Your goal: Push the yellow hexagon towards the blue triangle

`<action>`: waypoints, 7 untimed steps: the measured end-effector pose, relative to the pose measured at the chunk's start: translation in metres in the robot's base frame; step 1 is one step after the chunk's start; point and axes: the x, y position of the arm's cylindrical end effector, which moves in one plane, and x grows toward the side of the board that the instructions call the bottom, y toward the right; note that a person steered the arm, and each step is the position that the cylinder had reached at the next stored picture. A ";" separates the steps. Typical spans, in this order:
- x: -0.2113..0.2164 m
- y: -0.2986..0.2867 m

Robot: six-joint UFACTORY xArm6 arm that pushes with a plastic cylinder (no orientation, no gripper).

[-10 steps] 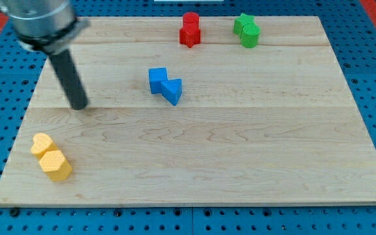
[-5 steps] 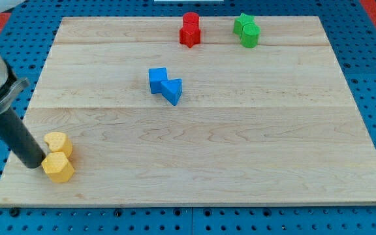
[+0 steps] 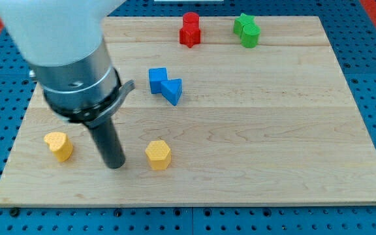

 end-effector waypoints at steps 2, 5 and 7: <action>0.002 0.134; -0.019 0.195; -0.056 0.158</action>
